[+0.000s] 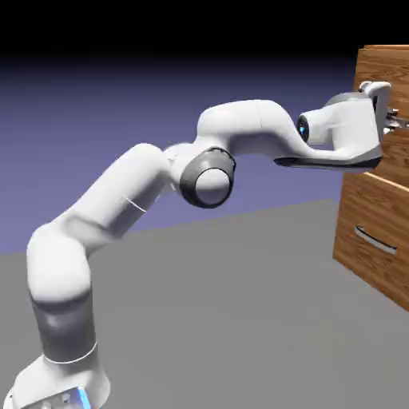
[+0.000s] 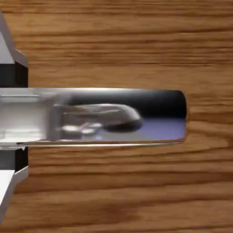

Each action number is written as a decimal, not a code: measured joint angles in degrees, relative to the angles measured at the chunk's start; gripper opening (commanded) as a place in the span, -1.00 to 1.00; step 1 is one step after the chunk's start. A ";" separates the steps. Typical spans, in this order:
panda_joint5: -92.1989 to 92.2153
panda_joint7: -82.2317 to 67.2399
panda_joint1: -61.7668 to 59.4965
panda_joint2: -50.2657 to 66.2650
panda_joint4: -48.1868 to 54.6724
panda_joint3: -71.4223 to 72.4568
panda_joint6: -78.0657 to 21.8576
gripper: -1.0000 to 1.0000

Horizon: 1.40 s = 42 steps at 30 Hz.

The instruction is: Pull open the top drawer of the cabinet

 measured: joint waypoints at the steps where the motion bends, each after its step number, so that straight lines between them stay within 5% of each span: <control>1: -2.48 1.21 -0.73 -0.74 -1.06 1.81 -0.64 -1.00; 15: -30.63 24.35 -7.51 -18.07 -26.54 14.34 -9.98 -1.00; 40: -45.35 50.40 -10.79 -61.55 -78.23 16.68 -18.07 -1.00; 41: -45.53 51.03 -10.48 -63.52 -80.04 16.44 -17.91 1.00; 42: -45.52 51.04 -10.57 -63.52 -80.05 16.44 -17.86 1.00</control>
